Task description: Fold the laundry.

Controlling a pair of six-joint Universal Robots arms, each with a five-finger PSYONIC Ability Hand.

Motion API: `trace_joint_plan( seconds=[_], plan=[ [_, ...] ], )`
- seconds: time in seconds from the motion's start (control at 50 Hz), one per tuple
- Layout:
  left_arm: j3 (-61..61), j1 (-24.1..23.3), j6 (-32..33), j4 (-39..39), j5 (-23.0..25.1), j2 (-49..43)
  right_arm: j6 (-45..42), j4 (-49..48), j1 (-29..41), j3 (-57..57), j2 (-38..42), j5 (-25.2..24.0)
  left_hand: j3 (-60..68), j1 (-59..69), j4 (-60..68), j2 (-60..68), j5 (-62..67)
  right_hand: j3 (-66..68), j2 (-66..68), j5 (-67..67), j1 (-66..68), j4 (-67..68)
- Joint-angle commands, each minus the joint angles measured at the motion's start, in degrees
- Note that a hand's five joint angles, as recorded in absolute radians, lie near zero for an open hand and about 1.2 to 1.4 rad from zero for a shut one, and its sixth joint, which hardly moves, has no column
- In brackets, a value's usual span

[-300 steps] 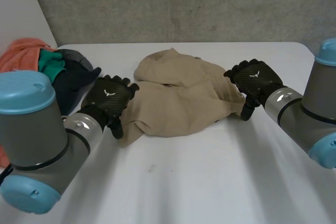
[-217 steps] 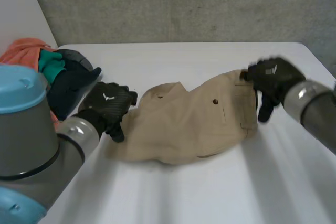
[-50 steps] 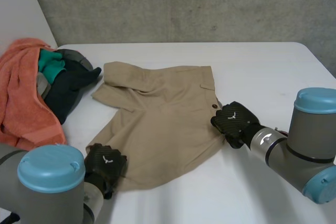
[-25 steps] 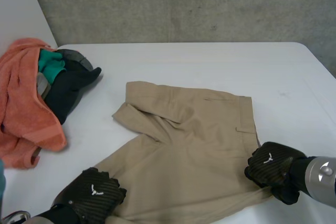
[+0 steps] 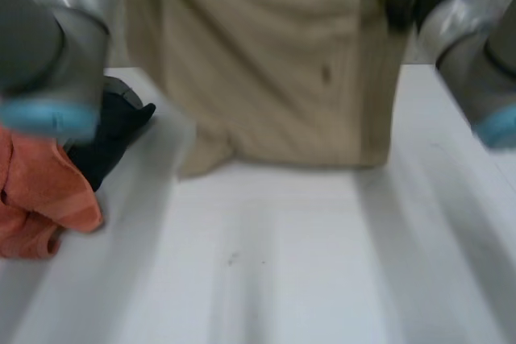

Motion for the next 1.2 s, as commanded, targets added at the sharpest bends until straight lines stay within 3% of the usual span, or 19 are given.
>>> trace_joint_plan(
  seconds=[0.02, 0.1, 0.2, 0.36, 0.56, 0.72, 0.86, 1.04, 1.14, 1.16, 1.18, 1.2],
  plan=[
    [6.46, 2.77, -7.92, 6.96, -6.01, 1.44, 7.31, -21.41, -0.51, -3.17, -2.12, 1.22, 11.89, 15.21, 11.36, 11.70, 12.62, 12.05, 12.99, 11.48, 17.75, 11.60],
    [1.65, 2.77, -10.38, 0.38, -1.89, 2.67, 6.70, -20.21, 0.54, -2.91, 0.24, -0.44, 11.89, 15.21, 11.36, 11.70, 12.62, 12.05, 12.99, 11.48, 17.75, 11.60],
    [-5.92, 2.68, -11.00, 0.18, 1.55, 2.94, 5.56, -16.25, 0.90, -1.86, 4.29, -1.60, 11.89, 15.21, 11.36, 11.70, 12.62, 12.05, 12.99, 11.48, 17.75, 11.60],
    [-19.45, 1.98, -10.30, 1.42, 2.17, -0.22, 2.22, -14.75, 0.54, 3.68, 12.64, -1.77, 11.89, 15.21, 11.36, 11.70, 12.62, 12.05, 12.99, 11.48, 17.75, 11.60],
    [-32.38, -2.33, -5.65, 0.36, 1.29, -7.78, -4.19, -12.55, 0.98, 12.99, 22.05, -2.12, 11.89, 15.21, 11.36, 11.70, 12.62, 12.05, 12.99, 11.48, 17.75, 11.60],
    [-39.06, -3.30, -3.62, -5.96, 0.41, -0.76, -5.60, -2.54, 1.42, 21.08, 16.79, -2.30, 11.89, 15.21, 11.36, 11.70, 12.62, 12.05, 12.99, 11.48, 17.75, 11.60],
    [-44.60, -3.91, -0.46, -17.02, 1.90, 8.64, -9.11, 9.06, 1.51, 28.28, 7.21, -2.03, 11.89, 15.21, 11.36, 11.70, 12.62, 12.05, 12.99, 11.48, 17.75, 11.60],
    [-51.19, -5.93, 7.62, -42.58, 6.03, 18.84, -22.54, 33.83, -0.33, 41.81, -5.00, -1.68, 11.89, 15.21, 11.36, 11.70, 12.62, 12.05, 12.99, 11.48, 17.75, 11.60],
    [-50.76, -7.43, 9.65, -47.19, 7.70, 20.34, -25.29, 31.58, -0.16, 46.30, -7.22, -2.65, 11.89, 15.21, 11.36, 11.70, 12.62, 12.05, 12.99, 11.48, 17.75, 11.60],
    [-50.32, -7.34, 9.91, -46.93, 7.97, 20.26, -25.03, 30.70, -0.25, 46.66, -7.22, -2.74, 7.58, 10.89, 7.05, 7.38, 8.31, 12.05, 12.99, 11.48, 17.75, 11.60],
    [-49.80, -7.34, 10.26, -46.66, 8.14, 20.08, -24.77, 30.08, -0.33, 46.84, -7.13, -2.82, -5.45, -2.14, -5.98, -5.65, -4.73, 12.05, 12.99, 11.48, 17.75, 11.60],
    [-48.31, -7.08, 10.79, -46.05, 8.49, 19.38, -24.24, 28.60, -0.51, 46.84, -6.61, -3.09, -31.39, -28.08, -31.93, -31.59, -30.67, 12.05, 12.99, 11.48, 17.75, 11.60]
  ],
)
